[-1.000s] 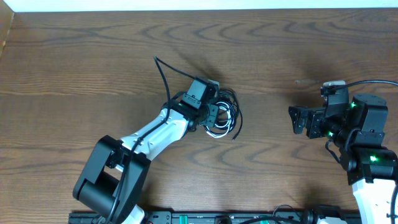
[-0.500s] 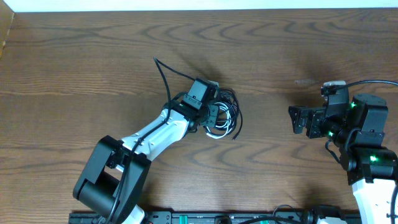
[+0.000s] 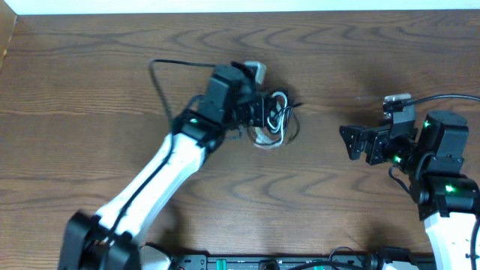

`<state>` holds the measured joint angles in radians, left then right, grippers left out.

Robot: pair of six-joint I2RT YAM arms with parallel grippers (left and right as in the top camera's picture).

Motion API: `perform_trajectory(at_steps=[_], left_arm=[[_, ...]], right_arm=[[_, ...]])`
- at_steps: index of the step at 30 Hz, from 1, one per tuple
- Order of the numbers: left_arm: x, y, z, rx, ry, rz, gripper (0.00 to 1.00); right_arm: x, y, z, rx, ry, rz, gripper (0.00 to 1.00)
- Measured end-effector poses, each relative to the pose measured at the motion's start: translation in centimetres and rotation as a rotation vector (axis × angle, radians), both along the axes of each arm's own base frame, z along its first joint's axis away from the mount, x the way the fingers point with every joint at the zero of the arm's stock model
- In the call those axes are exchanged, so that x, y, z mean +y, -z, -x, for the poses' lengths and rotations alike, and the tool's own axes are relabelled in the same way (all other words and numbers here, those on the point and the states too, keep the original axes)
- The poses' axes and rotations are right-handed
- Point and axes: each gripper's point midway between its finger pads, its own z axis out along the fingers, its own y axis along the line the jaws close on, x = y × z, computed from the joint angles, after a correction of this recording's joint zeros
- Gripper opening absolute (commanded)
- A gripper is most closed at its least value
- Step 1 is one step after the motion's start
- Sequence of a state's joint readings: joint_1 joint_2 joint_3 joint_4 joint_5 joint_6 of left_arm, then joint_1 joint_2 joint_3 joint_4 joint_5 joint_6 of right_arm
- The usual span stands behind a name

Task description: Untangle cables

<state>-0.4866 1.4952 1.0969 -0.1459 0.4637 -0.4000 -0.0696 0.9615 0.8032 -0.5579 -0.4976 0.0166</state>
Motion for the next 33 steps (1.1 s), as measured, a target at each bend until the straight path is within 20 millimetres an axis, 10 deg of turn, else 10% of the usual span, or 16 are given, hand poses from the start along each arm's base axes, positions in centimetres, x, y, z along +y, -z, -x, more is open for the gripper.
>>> perform_trajectory(at_steps=[10,20,33], left_arm=[[-2.6,-2.7,2.3,0.026,0.157,0.159,0.07],[-3.4,-3.5,3.2,0.036,0.216,0.206,0.07],[-3.6,-3.5,3.4,0.044,0.223,0.212,0.08]], right_arm=[[3.7,0.5,-1.8,0.002,-0.169,-0.135,0.94],[7.8,1.9,-3.2,0.031,-0.260,-0.190,0.60],[10.0,5.5,-4.3,0.208,-0.148,-0.253,0.60]])
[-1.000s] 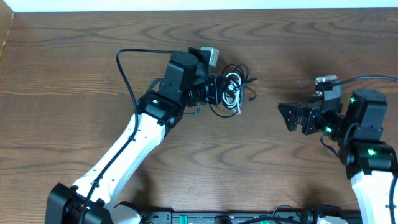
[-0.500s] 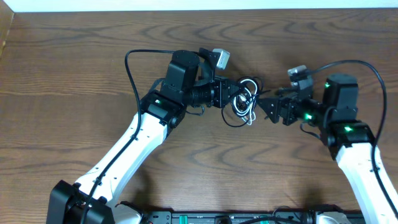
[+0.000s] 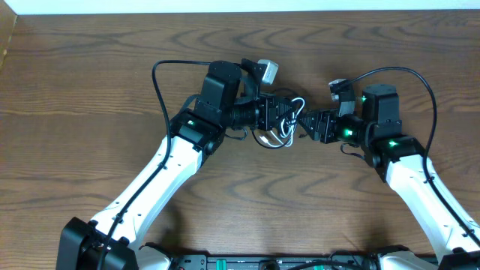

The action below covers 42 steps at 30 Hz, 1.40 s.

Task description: Untangle cables

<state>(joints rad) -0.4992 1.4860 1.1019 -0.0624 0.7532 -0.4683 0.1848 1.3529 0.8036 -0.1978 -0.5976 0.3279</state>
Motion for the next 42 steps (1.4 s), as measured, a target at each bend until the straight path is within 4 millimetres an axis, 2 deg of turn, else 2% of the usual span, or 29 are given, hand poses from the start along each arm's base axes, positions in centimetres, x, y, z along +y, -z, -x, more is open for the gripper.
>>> perform_trajectory(at_steps=[5,10,17,22,24,25,26,27,29,37,40,42], left_arm=[[0.0,0.0,0.0,0.000,0.000,0.000,0.08],[0.0,0.0,0.0,0.000,0.000,0.000,0.07],[0.0,0.0,0.0,0.000,0.000,0.000,0.07],[0.0,0.0,0.0,-0.001,0.000,0.001,0.08],[0.0,0.0,0.0,0.000,0.000,0.000,0.07],[0.0,0.0,0.0,0.000,0.000,0.000,0.07],[0.0,0.0,0.0,0.000,0.000,0.000,0.08],[0.0,0.0,0.0,0.000,0.000,0.000,0.07],[0.0,0.0,0.0,0.000,0.000,-0.001,0.08],[0.1,0.4,-0.1,0.009,-0.011,-0.014,0.08],[1.0,2.2,0.1,0.058,-0.048,-0.088,0.07],[2.4,4.4,0.2,0.109,-0.104,-0.186,0.07]], right_arm=[[-0.1,-0.4,-0.6,0.009,0.047,-0.028,0.64],[0.2,-1.1,-1.0,0.036,0.091,-0.089,0.63],[0.6,0.3,0.6,0.266,0.192,-0.175,0.66],[0.6,0.7,1.0,0.352,0.243,-0.209,0.66],[0.6,1.0,1.4,0.402,0.270,-0.224,0.59],[0.6,1.0,1.3,0.410,0.277,-0.231,0.49],[0.5,0.9,1.2,0.411,0.285,-0.236,0.33],[0.6,0.8,1.0,0.404,0.291,-0.240,0.21],[0.7,0.5,0.7,0.387,0.291,-0.244,0.01],[0.8,0.2,0.2,0.352,0.292,-0.240,0.01],[0.4,0.6,0.3,0.323,0.283,-0.190,0.01],[-0.2,1.3,0.4,0.298,0.279,-0.132,0.01]])
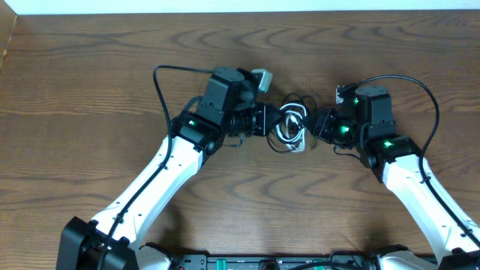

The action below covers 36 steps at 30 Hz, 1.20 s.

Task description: Untangle cables

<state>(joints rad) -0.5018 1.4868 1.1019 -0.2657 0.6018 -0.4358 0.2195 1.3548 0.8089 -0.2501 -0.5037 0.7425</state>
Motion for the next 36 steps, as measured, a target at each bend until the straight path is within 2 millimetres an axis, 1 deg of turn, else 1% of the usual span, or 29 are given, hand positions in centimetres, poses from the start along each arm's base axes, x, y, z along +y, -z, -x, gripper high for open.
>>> perform_trajectory(at_steps=[2,3,5,6,10,12,16,18,19,20,22,25,28,32,33,34,35,36], left_arm=[[1.6,1.9,0.1,0.036,-0.058,-0.104,0.07],[2.8,3.1,0.2,0.056,-0.100,-0.178,0.08],[4.4,4.7,0.3,0.076,-0.151,-0.277,0.08],[5.1,5.2,0.3,0.075,-0.173,-0.316,0.07],[7.4,6.9,0.3,0.083,-0.241,-0.430,0.07],[8.1,7.5,0.5,0.088,-0.257,-0.463,0.08],[9.0,8.0,0.6,0.092,-0.277,-0.505,0.08],[10.0,8.5,1.1,0.112,-0.290,-0.553,0.07],[10.5,8.7,1.3,0.121,-0.298,-0.577,0.08],[11.6,9.1,1.7,0.140,-0.314,-0.621,0.07],[13.3,9.5,1.9,0.159,-0.348,-0.678,0.07],[16.0,9.5,1.3,0.172,-0.431,-0.728,0.08],[17.6,9.3,0.0,0.173,-0.511,-0.708,0.07],[19.0,8.8,-1.7,0.160,-0.589,-0.664,0.07],[19.3,8.7,-2.0,0.157,-0.603,-0.653,0.07],[19.4,8.6,-2.3,0.156,-0.612,-0.637,0.07],[19.5,8.4,-2.6,0.156,-0.626,-0.617,0.08],[19.9,8.3,-2.8,0.154,-0.647,-0.614,0.07]], right_arm=[[-0.8,0.6,-0.2,-0.032,-0.007,0.078,0.01],[-1.2,0.9,-0.3,-0.054,-0.019,0.122,0.01],[-1.3,0.9,-0.3,-0.086,-0.051,0.156,0.01],[-1.2,0.9,-0.3,-0.108,-0.074,0.176,0.01],[-1.5,0.9,-0.6,-0.168,-0.117,0.243,0.01],[-1.4,0.6,-0.8,-0.201,-0.136,0.253,0.01],[-1.2,-1.2,-1.2,-0.290,-0.161,0.262,0.01],[-1.6,-2.5,-1.4,-0.336,-0.145,0.284,0.01],[-2.1,-3.2,-1.6,-0.357,-0.124,0.303,0.01],[-2.9,-4.0,-1.9,-0.378,-0.086,0.333,0.01],[-4.4,-5.0,-2.2,-0.396,-0.018,0.383,0.01],[-7.6,-5.9,-2.1,-0.387,0.114,0.469,0.01],[-9.9,-5.6,-1.5,-0.339,0.189,0.525,0.01],[-12.6,-3.8,-0.2,-0.228,0.248,0.587,0.01],[-13.3,-3.4,0.1,-0.201,0.260,0.598,0.02],[-13.9,-3.0,0.4,-0.178,0.271,0.605,0.06],[-14.3,-2.7,0.7,-0.154,0.281,0.607,0.08],[-15.5,-2.4,1.0,-0.129,0.311,0.639,0.07]])
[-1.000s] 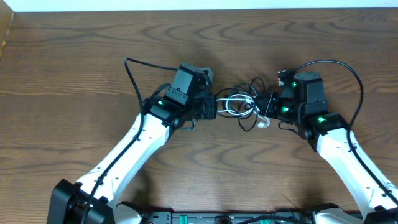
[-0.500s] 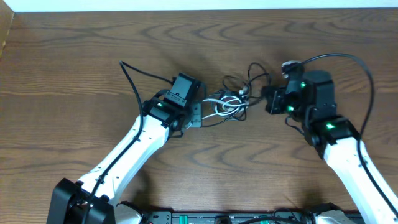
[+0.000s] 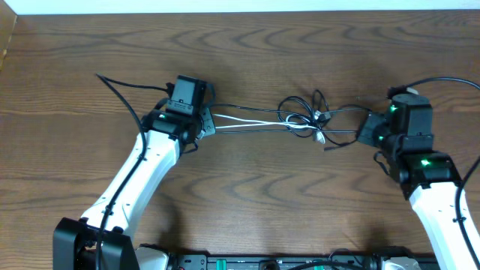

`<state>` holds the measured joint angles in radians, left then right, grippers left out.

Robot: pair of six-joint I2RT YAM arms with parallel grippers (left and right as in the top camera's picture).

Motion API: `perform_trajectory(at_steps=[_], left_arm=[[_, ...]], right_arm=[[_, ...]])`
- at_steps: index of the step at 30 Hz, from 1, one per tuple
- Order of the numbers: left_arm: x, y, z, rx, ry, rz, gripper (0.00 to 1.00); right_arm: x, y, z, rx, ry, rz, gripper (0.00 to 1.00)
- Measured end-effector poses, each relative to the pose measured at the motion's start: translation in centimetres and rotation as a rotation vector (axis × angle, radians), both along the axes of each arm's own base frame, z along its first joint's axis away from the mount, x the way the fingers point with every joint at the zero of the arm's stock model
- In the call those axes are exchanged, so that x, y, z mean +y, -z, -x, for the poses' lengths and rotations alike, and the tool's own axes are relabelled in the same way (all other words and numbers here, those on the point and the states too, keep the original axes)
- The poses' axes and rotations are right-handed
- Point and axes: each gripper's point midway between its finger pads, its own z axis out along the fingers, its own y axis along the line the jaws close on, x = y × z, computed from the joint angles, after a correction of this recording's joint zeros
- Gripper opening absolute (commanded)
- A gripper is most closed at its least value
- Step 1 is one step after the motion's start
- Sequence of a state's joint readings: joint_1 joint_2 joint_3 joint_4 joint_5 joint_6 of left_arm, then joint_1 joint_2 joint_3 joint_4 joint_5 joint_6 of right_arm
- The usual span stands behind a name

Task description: Untangle cables

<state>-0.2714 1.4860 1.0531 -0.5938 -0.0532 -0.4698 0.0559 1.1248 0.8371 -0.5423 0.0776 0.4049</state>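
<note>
A white cable (image 3: 247, 122) and a black cable (image 3: 341, 133) run taut across the wooden table between my two grippers. They meet in a loose knot (image 3: 301, 116) of loops right of centre, with a small plug end (image 3: 321, 138) hanging below it. My left gripper (image 3: 211, 120) is shut on the cables' left ends. To the right of the knot, my right gripper (image 3: 366, 129) is shut on the black strand. Only the overhead view shows this, and the fingertips are small.
The left arm's own black cord (image 3: 120, 88) arcs over the table at the back left, and the right arm's cord (image 3: 442, 79) at the far right. A black equipment rail (image 3: 262, 262) lines the front edge. The table's back edge (image 3: 240, 10) is near.
Both grippers have moved apart, the left one to the left and the right one to the right. The bundle that sat compact between them is now stretched into long strands with a smaller knot.
My left gripper held the cable bundle alone while the right arm stood far to the right. Then the right gripper was at the bundle facing the left one, and later was closed in on it. Now the two are wide apart with the cables drawn out.
</note>
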Motion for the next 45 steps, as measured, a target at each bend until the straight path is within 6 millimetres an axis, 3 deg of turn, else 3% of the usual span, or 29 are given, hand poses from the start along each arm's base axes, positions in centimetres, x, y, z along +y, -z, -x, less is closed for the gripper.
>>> perform_trajectory(at_steps=[3,6,9,10,11,12,13,17,22,25,31,39,40,42,45], left_arm=[[3.8,-0.5,-0.8,-0.030,-0.127,-0.035,0.07],[6.6,-1.6,-1.4,-0.077,-0.228,-0.047,0.08],[6.9,-3.6,-2.2,-0.159,-0.264,0.019,0.10],[6.5,-4.0,-2.4,-0.175,-0.254,0.049,0.24],[5.7,-4.5,-2.7,-0.191,-0.229,0.096,0.50],[4.6,-4.8,-2.8,-0.195,-0.197,0.145,0.69],[3.7,-4.9,-2.8,-0.191,-0.165,0.173,0.80],[0.1,-3.7,-1.3,-0.104,-0.027,0.229,0.88],[-1.8,-0.2,1.4,0.070,0.061,0.198,0.88],[-2.6,1.7,1.9,0.135,0.095,0.178,0.87],[-4.7,3.6,1.8,0.163,0.166,0.161,0.74],[-6.8,7.0,0.8,0.183,0.216,0.151,0.74],[-6.9,7.6,0.6,0.188,0.217,0.150,0.71],[-7.1,8.8,0.4,0.204,0.213,0.148,0.56],[-7.2,9.4,0.1,0.201,0.213,0.149,0.26]], right_arm=[[-4.4,0.4,1.0,0.038,0.143,0.079,0.06],[-5.4,0.7,1.5,0.065,0.156,0.121,0.08],[-5.4,0.7,1.5,0.068,0.138,0.134,0.26],[-5.2,0.6,1.4,0.062,0.131,0.127,0.31],[-4.8,0.5,1.1,0.052,0.109,0.116,0.36],[-4.3,0.4,0.8,0.039,0.087,0.095,0.41],[-3.8,0.2,0.6,0.029,0.061,0.078,0.43],[-1.9,-0.1,0.0,0.006,-0.033,0.015,0.49],[-1.0,0.0,0.1,0.010,-0.088,-0.010,0.53],[-0.8,0.0,0.2,0.011,-0.100,-0.015,0.53],[-0.6,0.0,0.2,0.012,-0.111,-0.018,0.54],[-0.6,0.1,0.3,0.015,-0.114,-0.020,0.55],[-0.5,0.1,0.3,0.016,-0.114,-0.020,0.55],[-0.5,0.1,0.3,0.016,-0.114,-0.020,0.55],[-0.5,0.1,0.3,0.015,-0.114,-0.021,0.56]])
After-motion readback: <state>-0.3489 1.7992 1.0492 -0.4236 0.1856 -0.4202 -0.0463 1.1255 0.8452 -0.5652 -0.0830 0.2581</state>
